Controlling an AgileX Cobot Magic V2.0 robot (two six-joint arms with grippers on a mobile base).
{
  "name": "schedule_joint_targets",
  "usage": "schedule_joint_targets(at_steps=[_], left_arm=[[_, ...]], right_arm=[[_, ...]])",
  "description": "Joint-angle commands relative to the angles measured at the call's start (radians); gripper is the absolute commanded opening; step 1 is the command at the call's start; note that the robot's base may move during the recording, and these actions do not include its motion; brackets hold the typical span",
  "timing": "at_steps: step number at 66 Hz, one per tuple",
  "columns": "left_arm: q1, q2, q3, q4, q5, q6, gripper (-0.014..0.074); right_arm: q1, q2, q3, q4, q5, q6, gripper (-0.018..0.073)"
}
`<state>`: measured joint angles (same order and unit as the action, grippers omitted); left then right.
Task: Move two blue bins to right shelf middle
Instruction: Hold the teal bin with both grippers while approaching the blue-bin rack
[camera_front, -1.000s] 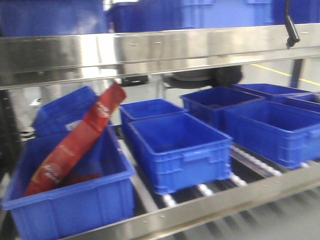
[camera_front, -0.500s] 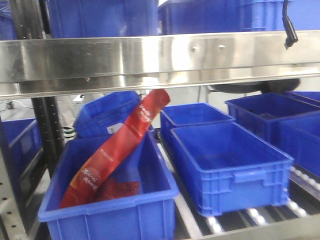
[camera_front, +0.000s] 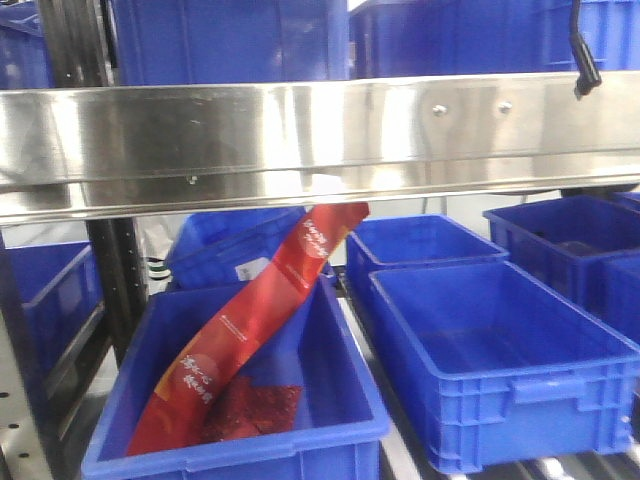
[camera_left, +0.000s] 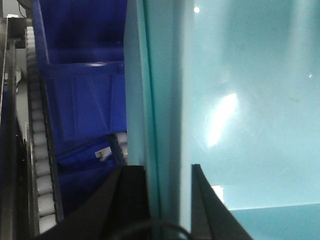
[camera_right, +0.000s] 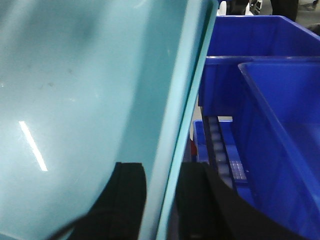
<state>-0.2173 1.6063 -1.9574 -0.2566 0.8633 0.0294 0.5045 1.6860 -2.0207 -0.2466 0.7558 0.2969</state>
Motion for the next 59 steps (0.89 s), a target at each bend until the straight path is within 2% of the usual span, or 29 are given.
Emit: schedule_joint_targets(at_steps=[1,59], left_arm=[[-0.010,-0.016,-0.022,-0.094,-0.097,-0.005,-0.0111],[-0.010,-0.016,-0.022,-0.094,-0.097,-0.005,-0.0111]], right_arm=[[0.007,-0.015,-0.002,0.008,-0.091,-0.017,-0.0153],[0.007,-0.015,-0.002,0.008,-0.091,-0.017,-0.0153]])
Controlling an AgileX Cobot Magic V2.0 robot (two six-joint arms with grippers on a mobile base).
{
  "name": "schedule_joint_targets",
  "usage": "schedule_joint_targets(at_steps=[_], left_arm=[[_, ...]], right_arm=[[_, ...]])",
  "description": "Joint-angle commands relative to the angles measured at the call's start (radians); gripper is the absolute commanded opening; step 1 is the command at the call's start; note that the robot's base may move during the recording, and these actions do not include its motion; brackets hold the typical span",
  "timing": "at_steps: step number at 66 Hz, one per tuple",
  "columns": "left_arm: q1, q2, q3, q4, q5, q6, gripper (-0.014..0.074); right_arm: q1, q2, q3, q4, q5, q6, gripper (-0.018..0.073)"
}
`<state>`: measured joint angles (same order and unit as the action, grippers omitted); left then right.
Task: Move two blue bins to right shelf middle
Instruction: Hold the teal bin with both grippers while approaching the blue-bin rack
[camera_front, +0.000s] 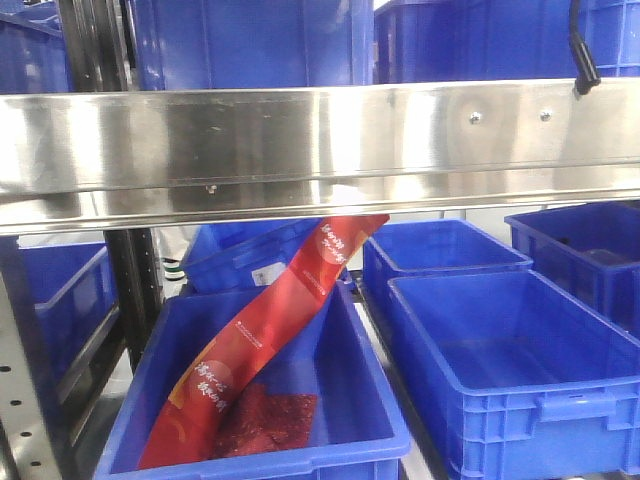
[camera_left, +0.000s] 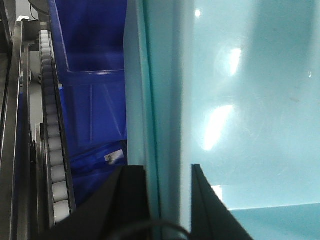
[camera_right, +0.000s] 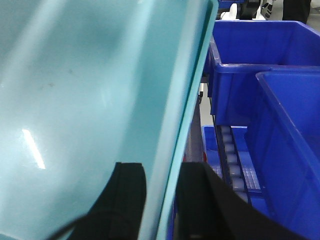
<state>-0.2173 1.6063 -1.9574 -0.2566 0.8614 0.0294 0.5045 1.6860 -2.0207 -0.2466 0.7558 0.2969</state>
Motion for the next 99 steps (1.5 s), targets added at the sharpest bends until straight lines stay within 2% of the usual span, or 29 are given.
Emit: schedule_joint_targets(at_steps=[1,75,99], left_arm=[[-0.010,-0.016,-0.022,-0.094,-0.095,-0.005,-0.0111],[-0.010,-0.016,-0.022,-0.094,-0.091,-0.005,-0.0111],[-0.010,-0.022,-0.034,-0.081,0.234,-0.005,-0.0111]], right_arm=[[0.007,-0.015,-0.002,0.008,-0.091,-0.017,-0.0153],[0.007,-0.015,-0.002,0.008,-0.110,-0.017,-0.0153],[0.007,-0.030,-0.002,0.045,0.150,-0.017,-0.0153]])
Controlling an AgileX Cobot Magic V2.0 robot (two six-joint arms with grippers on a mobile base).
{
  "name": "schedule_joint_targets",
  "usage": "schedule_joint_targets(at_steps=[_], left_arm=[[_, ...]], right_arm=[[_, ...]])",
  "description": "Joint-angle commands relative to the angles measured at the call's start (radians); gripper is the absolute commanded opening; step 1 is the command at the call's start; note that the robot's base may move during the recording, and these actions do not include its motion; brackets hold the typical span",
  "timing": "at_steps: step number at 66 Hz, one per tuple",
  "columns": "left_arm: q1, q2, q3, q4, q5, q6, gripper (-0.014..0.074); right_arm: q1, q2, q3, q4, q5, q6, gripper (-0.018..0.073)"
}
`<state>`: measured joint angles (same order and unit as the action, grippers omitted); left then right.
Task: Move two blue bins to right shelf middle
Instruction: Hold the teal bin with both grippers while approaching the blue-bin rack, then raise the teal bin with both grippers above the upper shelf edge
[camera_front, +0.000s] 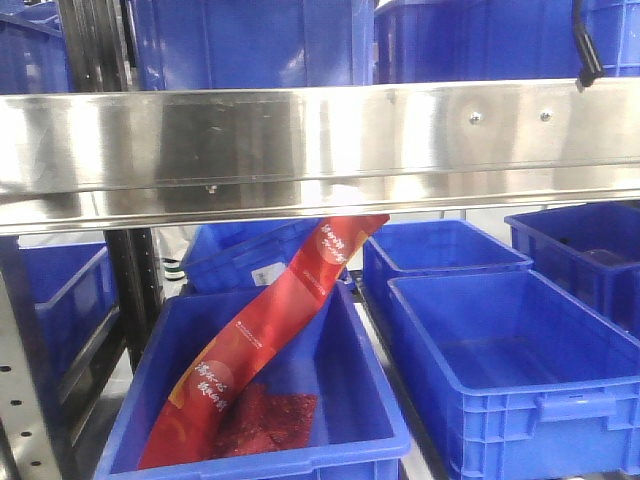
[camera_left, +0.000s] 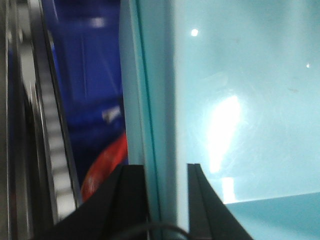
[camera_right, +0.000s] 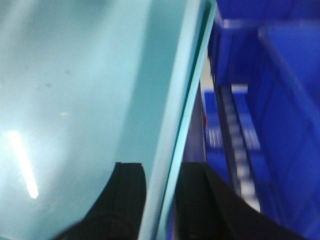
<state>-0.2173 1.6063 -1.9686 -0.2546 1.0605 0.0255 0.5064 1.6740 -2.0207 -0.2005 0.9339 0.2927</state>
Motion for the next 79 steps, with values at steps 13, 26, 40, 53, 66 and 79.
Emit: schedule_joint_targets(at_steps=[13,26,40,53,66,79], left_arm=[[-0.010,-0.013,-0.017,0.007,0.161,-0.002,-0.0111],[-0.010,0.019,-0.017,0.031,0.161,-0.009,-0.0111],[-0.045,0.067,-0.016,0.040,0.161,-0.009,-0.0111],[-0.099,0.107,-0.010,0.087,0.161,-0.009,-0.0109],[-0.107,0.123,0.040,0.134,0.161,-0.009,0.0033],[-0.107,0.123,0.082,0.157,0.161,-0.009,0.0357]], right_arm=[[0.005,0.016,-0.002,0.019,-0.013,-0.013,-0.0153],[0.005,0.098,-0.002,0.027,-0.011,-0.013,-0.0153],[0.005,0.172,-0.002,0.027,-0.023,-0.013,-0.0153],[0.003,0.212,-0.002,0.027,-0.019,-0.032,-0.0139],[0.002,0.247,-0.002,0.010,-0.010,-0.033,0.0065],[0.002,0.247,-0.002,0.004,0.005,-0.033,0.0353]])
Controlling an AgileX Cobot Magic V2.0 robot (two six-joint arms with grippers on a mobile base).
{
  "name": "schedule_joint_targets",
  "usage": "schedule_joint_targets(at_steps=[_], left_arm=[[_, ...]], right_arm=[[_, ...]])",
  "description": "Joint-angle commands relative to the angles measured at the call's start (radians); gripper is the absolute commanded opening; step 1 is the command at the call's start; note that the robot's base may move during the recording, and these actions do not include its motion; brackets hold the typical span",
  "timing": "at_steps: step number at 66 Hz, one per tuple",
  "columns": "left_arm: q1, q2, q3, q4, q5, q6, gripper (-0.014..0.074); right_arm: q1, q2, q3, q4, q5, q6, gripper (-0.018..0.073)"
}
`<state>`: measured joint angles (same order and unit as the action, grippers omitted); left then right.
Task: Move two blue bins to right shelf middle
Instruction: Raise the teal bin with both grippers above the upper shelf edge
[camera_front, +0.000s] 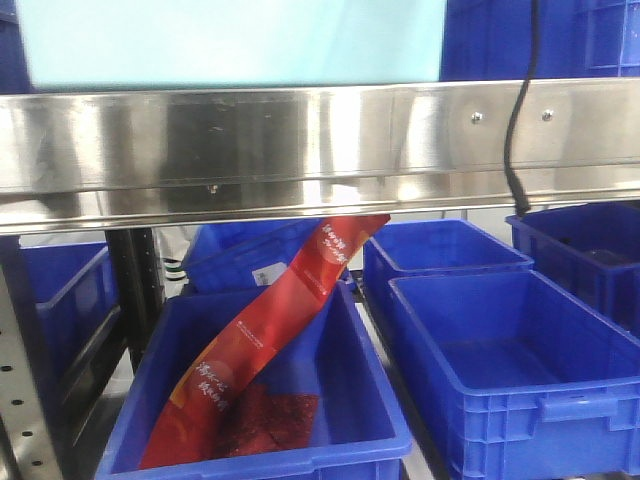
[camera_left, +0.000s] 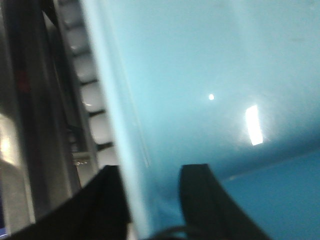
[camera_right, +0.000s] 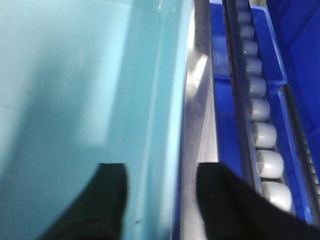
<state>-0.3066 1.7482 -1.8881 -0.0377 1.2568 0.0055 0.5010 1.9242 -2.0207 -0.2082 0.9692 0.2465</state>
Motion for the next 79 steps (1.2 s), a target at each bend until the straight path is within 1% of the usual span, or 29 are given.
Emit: schedule_joint_targets(at_steps=[1,5,7,8,9,10,17,31,34,36,38,40,43,44,47,48,51,52,53,54,55,56,61,65,68,72,79], left_arm=[[-0.018,-0.019,0.001,-0.060,-0.036,0.011,0.0387],[-0.018,-0.019,0.001,-0.060,-0.036,0.011,0.0522],[-0.018,-0.019,0.001,-0.062,-0.036,0.011,0.0563],[-0.018,-0.019,0.001,-0.066,-0.036,0.011,0.0601],[-0.018,-0.019,0.001,-0.068,-0.036,0.011,0.0619],[-0.018,-0.022,0.001,-0.068,-0.036,0.011,0.0622],[-0.018,-0.044,0.001,-0.072,-0.036,0.011,0.0580],[-0.018,-0.146,0.001,-0.070,-0.036,0.011,0.0580],[-0.018,-0.176,0.001,-0.070,-0.036,0.011,0.0573],[-0.018,-0.194,0.001,-0.070,-0.036,0.011,0.0561],[-0.018,-0.211,0.001,-0.070,-0.036,0.011,0.0544],[-0.018,-0.234,0.001,-0.067,-0.036,0.011,0.0507],[-0.018,-0.266,0.001,-0.056,-0.036,0.011,0.0426],[-0.018,-0.274,0.001,-0.052,-0.036,0.011,0.0397],[-0.018,-0.306,0.001,-0.032,-0.036,0.011,0.0276],[-0.018,-0.320,0.001,-0.023,-0.036,0.011,0.0218],[-0.018,-0.345,0.001,-0.006,-0.036,0.011,0.0097],[-0.018,-0.357,0.001,0.001,-0.036,0.011,0.0035],[-0.018,-0.365,0.001,0.011,-0.036,0.011,-0.0005],[-0.018,-0.377,0.001,0.018,-0.036,0.011,-0.0064],[-0.018,-0.384,0.001,0.025,-0.036,0.011,-0.0104],[-0.018,-0.396,0.004,0.038,-0.036,0.011,-0.0109],[-0.018,-0.445,0.030,0.064,-0.036,0.001,-0.0111],[-0.009,-0.499,0.084,0.079,-0.049,-0.016,-0.0111],[0.000,-0.542,0.142,0.090,-0.092,-0.018,-0.0111],[0.022,-0.606,0.238,0.112,-0.170,-0.041,-0.0111],[0.072,-0.743,0.467,0.114,-0.314,-0.043,-0.0111]], right_arm=[[0.007,-0.003,-0.002,0.012,-0.026,0.013,0.0377],[0.007,-0.005,-0.002,0.007,-0.009,0.013,0.0475],[0.007,-0.005,-0.005,0.001,0.000,0.013,0.0533],[0.007,-0.007,-0.005,0.000,0.004,0.013,0.0555],[0.007,-0.009,-0.005,0.000,0.008,0.013,0.0566],[0.007,-0.011,-0.005,-0.001,0.010,0.013,0.0579],[0.007,-0.035,-0.005,-0.006,0.032,0.013,0.0570],[0.007,-0.145,-0.005,-0.032,0.035,0.013,0.0569],[0.007,-0.177,-0.005,-0.034,0.035,0.013,0.0556],[0.007,-0.195,-0.005,-0.034,0.037,0.013,0.0529],[0.007,-0.214,-0.005,-0.036,0.044,0.013,0.0495],[0.007,-0.232,-0.005,-0.039,0.049,0.013,0.0449],[0.007,-0.267,-0.005,-0.040,0.059,0.013,0.0341],[0.007,-0.275,-0.005,-0.041,0.065,0.013,0.0284],[0.007,-0.303,-0.002,-0.047,0.074,0.010,0.0137],[0.007,-0.314,0.000,-0.047,0.077,0.006,0.0072],[0.007,-0.333,-0.001,-0.047,0.092,-0.005,-0.0056],[0.007,-0.338,-0.001,-0.047,0.098,-0.005,-0.0097],[0.007,-0.345,-0.001,-0.047,0.104,-0.005,-0.0157],[0.007,-0.350,-0.001,-0.049,0.110,-0.005,-0.0166],[0.007,-0.353,-0.001,-0.049,0.116,-0.005,-0.0164],[0.007,-0.359,-0.001,-0.049,0.125,-0.005,-0.0162],[0.007,-0.377,0.005,-0.052,0.147,-0.009,-0.0161],[0.007,-0.399,0.035,-0.052,0.141,-0.015,-0.0161],[0.007,-0.419,0.083,-0.052,0.120,-0.015,-0.0161],[0.007,-0.451,0.160,-0.052,0.082,-0.015,-0.0161],[0.007,-0.541,0.374,-0.052,-0.019,-0.015,-0.0161]])
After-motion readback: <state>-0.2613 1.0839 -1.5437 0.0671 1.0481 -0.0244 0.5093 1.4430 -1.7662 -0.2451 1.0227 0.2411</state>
